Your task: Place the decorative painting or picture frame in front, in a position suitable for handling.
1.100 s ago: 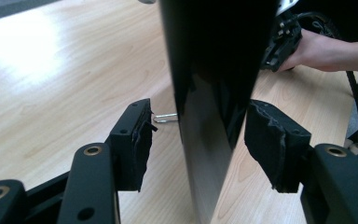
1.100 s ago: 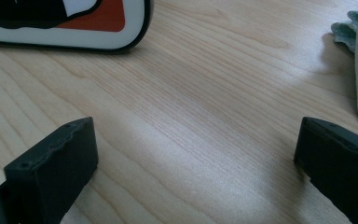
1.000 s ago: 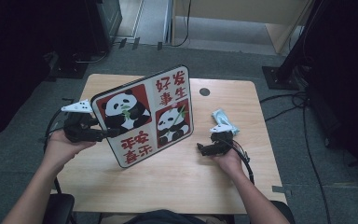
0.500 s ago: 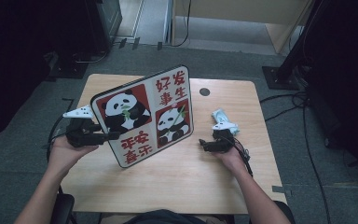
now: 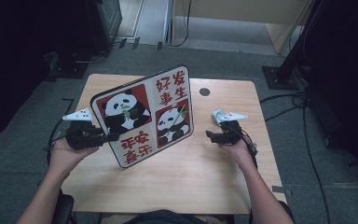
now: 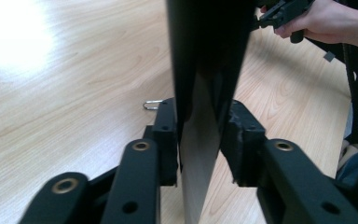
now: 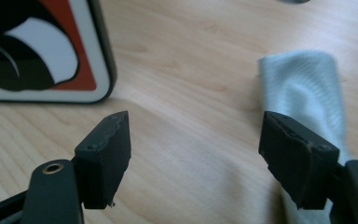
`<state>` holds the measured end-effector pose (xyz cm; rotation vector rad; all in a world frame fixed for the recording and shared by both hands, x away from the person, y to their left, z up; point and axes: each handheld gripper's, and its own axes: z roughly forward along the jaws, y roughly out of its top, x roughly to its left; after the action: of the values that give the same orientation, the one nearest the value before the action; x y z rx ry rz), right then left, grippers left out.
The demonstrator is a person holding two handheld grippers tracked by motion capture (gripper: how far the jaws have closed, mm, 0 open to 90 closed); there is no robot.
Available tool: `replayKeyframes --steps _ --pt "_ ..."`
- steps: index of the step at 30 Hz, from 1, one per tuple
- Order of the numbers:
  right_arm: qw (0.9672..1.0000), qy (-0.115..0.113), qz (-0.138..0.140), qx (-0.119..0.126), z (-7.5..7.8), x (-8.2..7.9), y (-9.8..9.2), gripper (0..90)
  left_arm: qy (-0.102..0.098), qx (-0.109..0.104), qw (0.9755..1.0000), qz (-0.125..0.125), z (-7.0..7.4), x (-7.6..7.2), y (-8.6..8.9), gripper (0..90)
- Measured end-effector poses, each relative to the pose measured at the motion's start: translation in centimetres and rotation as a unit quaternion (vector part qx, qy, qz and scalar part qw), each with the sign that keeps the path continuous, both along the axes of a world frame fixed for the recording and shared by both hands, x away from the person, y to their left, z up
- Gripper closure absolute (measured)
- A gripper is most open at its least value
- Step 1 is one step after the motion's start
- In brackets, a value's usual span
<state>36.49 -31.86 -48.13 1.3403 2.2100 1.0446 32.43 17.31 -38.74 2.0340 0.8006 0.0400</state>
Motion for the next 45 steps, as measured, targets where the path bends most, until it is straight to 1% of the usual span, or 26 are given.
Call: replayKeyframes --steps 1,3,4,5,9,11,12,14,15,17,19,21,22,24,27,28,29,31,34,36,38,39,40,42,44,45 --pt "1.0 0.004 0.0 0.005 0.2 0.1 -0.2 30.8 0.0 -0.001 1.0 0.002 0.0 0.0 0.0 70.1" --pt "0.9999 0.005 -0.007 0.013 0.4 0.4 -0.7 31.3 0.002 -0.003 1.0 0.003 0.0 0.0 0.1 73.3" --pt "0.9999 0.005 -0.008 0.012 0.6 0.6 -0.9 32.2 0.004 -0.004 1.0 0.003 0.0 -0.1 0.1 74.3" --pt "1.0 -0.001 -0.007 0.003 0.7 0.8 -1.0 33.0 0.004 -0.006 1.0 0.003 0.0 -0.1 0.1 75.9" --pt "0.9998 -0.009 -0.015 -0.011 0.9 1.5 -1.7 35.3 0.003 -0.007 1.0 0.004 -0.1 -0.2 0.1 76.4" --pt "0.9999 -0.004 -0.016 -0.006 0.8 2.1 -2.2 38.9 0.006 -0.01 0.9999 0.007 -0.1 -0.3 0.1 76.3" --pt "0.9999 0.001 -0.017 -0.004 0.7 2.4 -2.5 39.7 0.008 -0.011 0.9999 0.007 -0.1 -0.3 0.1 76.4" --pt "0.9997 0.005 -0.02 -0.011 0.5 3.2 -2.9 40.1 0.012 -0.012 0.9998 0.006 -0.1 -0.3 0.1 76.6" --pt "0.9996 0.005 -0.023 -0.014 0.3 3.4 -3.0 41.0 0.01 -0.011 0.9999 0.005 -0.1 -0.4 0.1 76.8" --pt "0.9994 0.015 -0.028 -0.017 -0.1 4.0 -3.3 42.4 0.011 -0.011 0.9999 0.004 0.0 -0.5 0.1 77.3" --pt "0.9993 0.019 -0.029 -0.015 -0.5 4.5 -3.7 44.1 0.008 -0.013 0.9999 0.002 -0.1 -0.5 0.1 77.7" --pt "0.999 0.021 -0.033 -0.021 -0.9 5.1 -3.9 45.5 0.009 -0.013 0.9999 0.001 -0.2 -0.4 0.1 77.7" --pt "0.999 0.024 -0.033 -0.019 -1.2 5.4 -4.0 45.6 0.006 -0.013 0.9999 0.0 -0.2 -0.4 0.2 77.7" --pt "0.9987 0.032 -0.035 -0.017 -1.5 5.7 -4.0 46.5 0.009 -0.016 0.9998 0.004 -0.2 -0.4 0.2 77.4" --pt "0.9984 0.041 -0.03 -0.024 -2.0 5.7 -4.1 46.3 0.006 -0.012 0.9999 0.005 -0.2 -0.5 0.1 77.2" --pt "0.9982 0.043 -0.033 -0.027 -2.1 5.7 -4.1 46.5 0.006 -0.012 0.9999 0.005 -0.2 -0.5 0.1 77.2" --pt "0.998 0.043 -0.034 -0.033 -2.2 5.6 -4.1 46.8 0.005 -0.012 0.9999 0.005 -0.2 -0.5 0.1 77.2" --pt "0.998 0.041 -0.031 -0.037 -2.3 5.6 -4.2 48.5 0.005 -0.013 0.9999 0.006 -0.2 -0.5 0.1 77.0" --pt "0.9981 0.034 -0.034 -0.039 -2.5 5.5 -4.2 51.5 0.007 -0.013 0.9999 0.007 -0.2 -0.5 0.1 76.9" --pt "0.9981 0.023 -0.038 -0.043 -2.7 5.3 -4.2 55.3 0.006 -0.013 0.9999 0.007 -0.3 -0.5 0.2 76.8" --pt "0.998 0.019 -0.04 -0.044 -2.8 5.2 -4.3 58.8 0.007 -0.012 0.9999 0.008 -0.3 -0.5 0.2 76.6" --pt "0.998 0.021 -0.042 -0.043 -2.7 5.2 -4.3 61.4 0.006 -0.012 0.9999 0.009 -0.3 -0.6 0.2 76.6" --pt "0.9978 0.021 -0.05 -0.039 -2.7 5.1 -4.4 66.5 0.007 -0.011 0.9999 0.008 -0.3 -0.6 0.1 76.6" --pt "0.9969 0.03 -0.068 -0.026 -2.6 5.2 -4.7 76.1 0.006 -0.009 0.9999 0.006 -0.3 -0.6 0.1 76.9" --pt "0.9956 0.046 -0.081 -0.007 -2.5 5.2 -4.9 78.7 0.009 -0.012 0.9999 0.005 -0.3 -0.6 0.1 77.3" --pt "0.9954 0.052 -0.081 -0.002 -2.4 5.3 -5.2 79.5 0.01 -0.014 0.9998 0.005 -0.3 -0.7 0.1 77.5"
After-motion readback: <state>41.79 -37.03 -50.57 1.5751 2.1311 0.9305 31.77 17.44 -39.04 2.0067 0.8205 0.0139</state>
